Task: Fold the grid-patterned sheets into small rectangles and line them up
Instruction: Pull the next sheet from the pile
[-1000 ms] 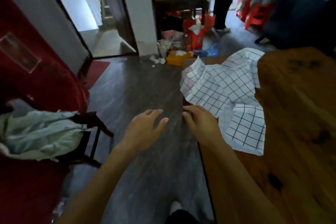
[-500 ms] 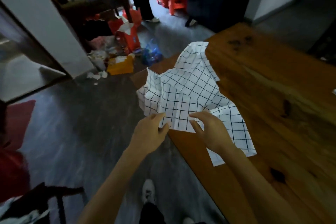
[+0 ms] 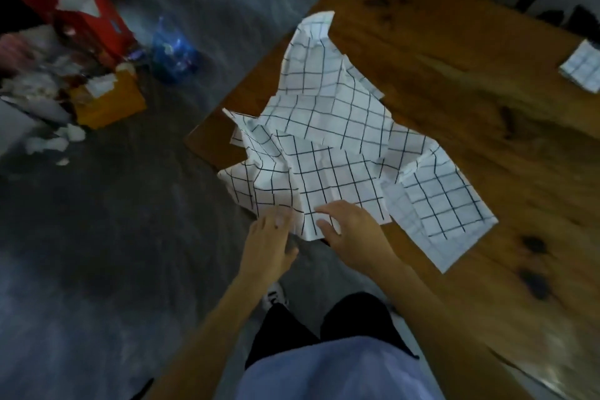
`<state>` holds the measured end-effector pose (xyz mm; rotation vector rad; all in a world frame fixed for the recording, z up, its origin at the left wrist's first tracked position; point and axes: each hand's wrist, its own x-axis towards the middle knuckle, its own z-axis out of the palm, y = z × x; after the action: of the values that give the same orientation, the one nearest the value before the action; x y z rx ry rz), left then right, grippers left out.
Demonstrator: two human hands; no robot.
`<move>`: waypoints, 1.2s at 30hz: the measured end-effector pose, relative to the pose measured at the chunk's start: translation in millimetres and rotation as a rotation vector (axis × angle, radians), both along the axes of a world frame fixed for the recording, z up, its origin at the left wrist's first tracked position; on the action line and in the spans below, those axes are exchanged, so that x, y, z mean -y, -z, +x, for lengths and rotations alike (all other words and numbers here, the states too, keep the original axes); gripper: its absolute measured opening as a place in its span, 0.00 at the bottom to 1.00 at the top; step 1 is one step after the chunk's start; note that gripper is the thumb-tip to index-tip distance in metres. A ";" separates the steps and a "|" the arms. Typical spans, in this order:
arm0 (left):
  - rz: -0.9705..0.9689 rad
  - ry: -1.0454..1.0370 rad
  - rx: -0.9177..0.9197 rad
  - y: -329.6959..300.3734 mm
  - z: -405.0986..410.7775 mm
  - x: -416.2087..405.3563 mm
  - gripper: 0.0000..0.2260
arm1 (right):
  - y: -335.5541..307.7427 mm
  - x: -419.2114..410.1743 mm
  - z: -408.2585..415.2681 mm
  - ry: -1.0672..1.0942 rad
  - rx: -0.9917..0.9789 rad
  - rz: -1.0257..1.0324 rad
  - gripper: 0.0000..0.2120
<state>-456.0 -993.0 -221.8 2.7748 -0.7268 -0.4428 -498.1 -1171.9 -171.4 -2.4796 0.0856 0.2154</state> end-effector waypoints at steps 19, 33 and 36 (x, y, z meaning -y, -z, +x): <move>-0.127 0.192 0.122 45.0 60.0 -9.3 0.20 | 39.9 -28.4 19.1 0.096 -0.117 -0.010 0.20; -0.122 0.118 0.310 -73.1 62.4 34.2 0.27 | -45.8 32.7 28.6 0.399 0.223 -0.056 0.10; -0.157 0.067 0.327 -93.0 61.1 48.7 0.22 | -62.3 66.6 18.9 0.487 0.287 0.001 0.09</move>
<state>-395.0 -1041.7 -128.8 2.7073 -0.8841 0.0595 -479.3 -1238.5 -109.1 -2.3764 0.5553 -0.3438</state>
